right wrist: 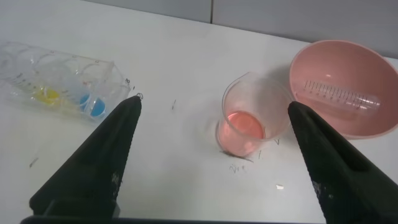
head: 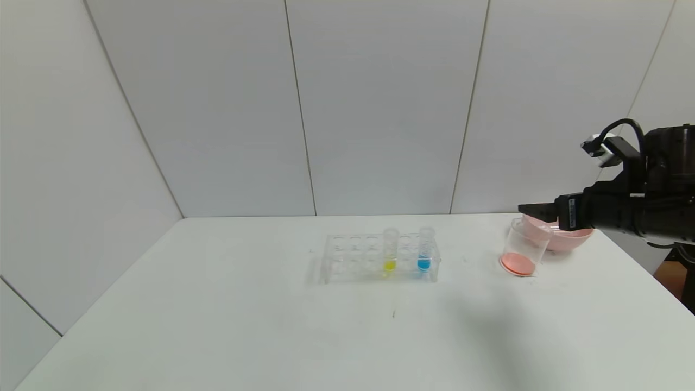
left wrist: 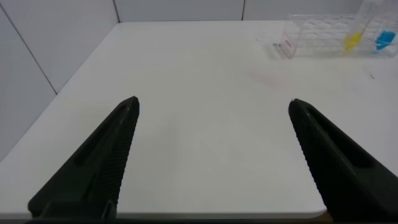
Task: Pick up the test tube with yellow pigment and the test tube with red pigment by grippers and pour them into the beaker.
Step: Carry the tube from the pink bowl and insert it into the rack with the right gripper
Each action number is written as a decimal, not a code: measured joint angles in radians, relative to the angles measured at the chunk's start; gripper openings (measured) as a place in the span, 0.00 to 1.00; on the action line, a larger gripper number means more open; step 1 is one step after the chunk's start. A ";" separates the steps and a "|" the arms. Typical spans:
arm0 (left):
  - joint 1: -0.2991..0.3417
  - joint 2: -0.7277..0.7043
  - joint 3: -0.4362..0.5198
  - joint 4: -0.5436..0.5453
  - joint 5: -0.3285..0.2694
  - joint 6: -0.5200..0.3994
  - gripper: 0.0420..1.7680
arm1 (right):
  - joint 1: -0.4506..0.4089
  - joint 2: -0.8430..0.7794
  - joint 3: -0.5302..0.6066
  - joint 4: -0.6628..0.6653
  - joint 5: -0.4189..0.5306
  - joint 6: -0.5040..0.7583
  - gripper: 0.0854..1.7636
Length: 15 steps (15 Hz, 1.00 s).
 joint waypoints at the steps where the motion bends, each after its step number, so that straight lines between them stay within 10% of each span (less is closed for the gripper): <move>1: 0.000 0.000 0.000 0.000 0.000 0.000 0.97 | 0.044 -0.013 0.024 -0.006 -0.063 0.019 0.96; 15: 0.000 0.000 0.000 0.000 0.000 0.000 0.97 | 0.729 0.057 0.107 -0.128 -0.665 0.326 0.96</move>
